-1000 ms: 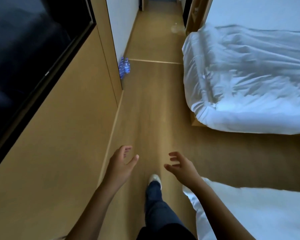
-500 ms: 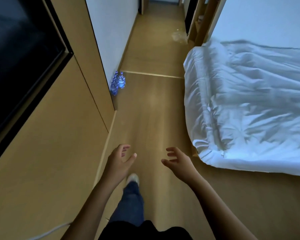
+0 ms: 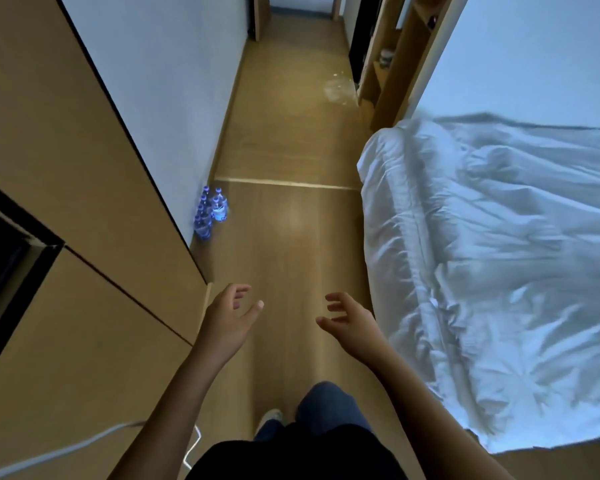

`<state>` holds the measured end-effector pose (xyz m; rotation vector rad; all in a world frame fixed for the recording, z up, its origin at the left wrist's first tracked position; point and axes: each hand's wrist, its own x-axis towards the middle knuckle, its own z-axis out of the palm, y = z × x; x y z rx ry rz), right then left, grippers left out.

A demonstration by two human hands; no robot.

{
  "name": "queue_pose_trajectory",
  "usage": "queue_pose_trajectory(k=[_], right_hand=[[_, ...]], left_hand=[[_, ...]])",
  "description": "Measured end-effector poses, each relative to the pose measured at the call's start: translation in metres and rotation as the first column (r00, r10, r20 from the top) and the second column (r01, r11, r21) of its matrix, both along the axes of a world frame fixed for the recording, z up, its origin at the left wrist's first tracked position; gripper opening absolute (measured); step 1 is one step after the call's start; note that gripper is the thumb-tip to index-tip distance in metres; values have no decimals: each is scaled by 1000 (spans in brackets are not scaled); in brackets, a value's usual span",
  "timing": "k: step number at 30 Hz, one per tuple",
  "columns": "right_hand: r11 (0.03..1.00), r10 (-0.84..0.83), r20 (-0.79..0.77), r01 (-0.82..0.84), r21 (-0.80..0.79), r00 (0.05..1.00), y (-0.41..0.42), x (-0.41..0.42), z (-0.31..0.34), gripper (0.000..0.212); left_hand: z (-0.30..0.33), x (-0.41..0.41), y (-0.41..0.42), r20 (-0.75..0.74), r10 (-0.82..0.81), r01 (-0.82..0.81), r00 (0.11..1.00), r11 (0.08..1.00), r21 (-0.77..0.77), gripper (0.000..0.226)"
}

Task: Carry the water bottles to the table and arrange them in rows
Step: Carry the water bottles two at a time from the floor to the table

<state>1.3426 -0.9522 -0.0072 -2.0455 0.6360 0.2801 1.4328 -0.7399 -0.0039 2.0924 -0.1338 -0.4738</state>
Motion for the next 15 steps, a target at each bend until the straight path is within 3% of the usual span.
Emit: queue_pose_trajectory(k=[7, 15], right_hand=[[998, 45, -22, -44, 35, 999, -83, 159, -18, 49], [984, 176, 7, -176, -39, 984, -185, 380, -10, 48]], left_hand=[[-15, 151, -74, -20, 90, -91, 996, 996, -25, 28], [-10, 320, -164, -42, 248, -249, 968, 968, -15, 29]])
